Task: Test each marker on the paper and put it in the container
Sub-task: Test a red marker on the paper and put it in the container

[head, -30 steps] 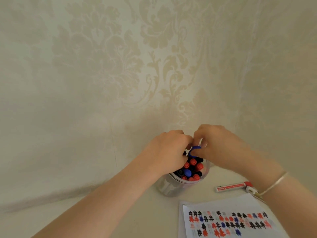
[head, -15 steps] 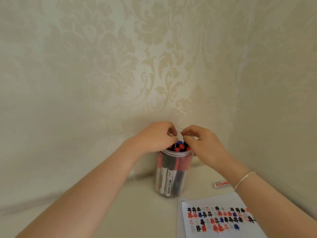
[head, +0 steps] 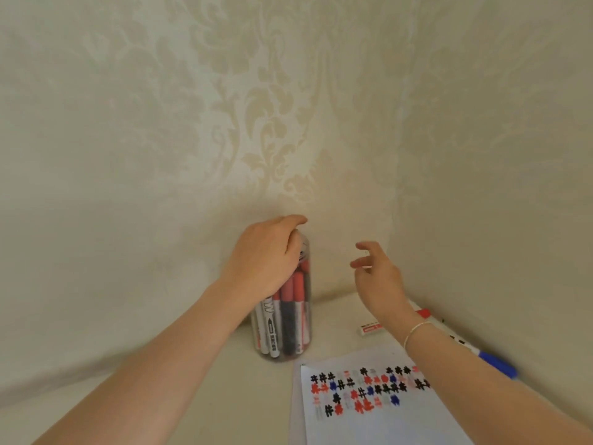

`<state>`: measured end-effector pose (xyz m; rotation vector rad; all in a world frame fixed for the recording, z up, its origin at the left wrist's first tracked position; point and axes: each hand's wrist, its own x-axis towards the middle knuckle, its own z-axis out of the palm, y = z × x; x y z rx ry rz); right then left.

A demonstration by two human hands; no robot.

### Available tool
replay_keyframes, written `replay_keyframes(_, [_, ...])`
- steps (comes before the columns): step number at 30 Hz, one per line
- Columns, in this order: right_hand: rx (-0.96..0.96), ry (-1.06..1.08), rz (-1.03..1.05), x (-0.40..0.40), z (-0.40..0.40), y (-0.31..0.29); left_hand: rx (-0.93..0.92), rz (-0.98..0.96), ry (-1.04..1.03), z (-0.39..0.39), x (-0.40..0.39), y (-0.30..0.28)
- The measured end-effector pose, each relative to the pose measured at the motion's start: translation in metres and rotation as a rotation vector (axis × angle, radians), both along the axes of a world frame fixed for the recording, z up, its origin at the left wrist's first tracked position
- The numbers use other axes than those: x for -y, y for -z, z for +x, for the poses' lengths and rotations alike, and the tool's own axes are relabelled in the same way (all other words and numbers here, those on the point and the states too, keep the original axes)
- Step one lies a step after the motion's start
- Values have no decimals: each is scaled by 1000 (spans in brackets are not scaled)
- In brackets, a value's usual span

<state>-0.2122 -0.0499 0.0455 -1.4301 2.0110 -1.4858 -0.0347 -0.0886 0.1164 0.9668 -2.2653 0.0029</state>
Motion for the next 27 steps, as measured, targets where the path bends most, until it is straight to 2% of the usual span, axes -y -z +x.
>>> replay_keyframes(2, [-623,5,408,-5,-30,21,-89,-102,57,-9,-9,2])
replay_keyframes(3, [-851,-22,582,-7,-40,30,-137,-132,122,-15,-16,4])
replay_keyframes(4, [-996,-50,699,-10,-45,36,-164,-153,212,-21,-23,7])
replay_keyframes(6, [-1125,-84,755,-14,-50,44,-137,-194,388,-31,-34,20])
replay_keyframes(9, [-1186,-124,595,-14,-56,45,-152,-130,500,-47,-47,52])
replay_keyframes(11, [-1061,-136,378,-15,-59,41,-251,62,435,-57,-52,75])
replay_keyframes(12, [-919,-99,235,-16,-59,40,-294,158,365,-61,-52,85])
replay_keyframes(14, [-510,14,3,-19,-59,34,-313,295,203,-68,-47,98])
replay_keyframes(16, [-91,43,-72,-20,-56,27,-301,381,132,-74,-40,103])
replay_keyframes(17, [-55,27,-40,-21,-54,26,-306,411,131,-77,-38,103])
replay_keyframes(19, [-206,-16,104,-24,-49,29,-280,436,129,-81,-36,103])
replay_keyframes(23, [-358,-92,270,-22,-49,42,-149,440,102,-84,-34,111])
replay_keyframes(27, [-741,-146,481,-12,-58,52,-89,487,74,-81,-33,122])
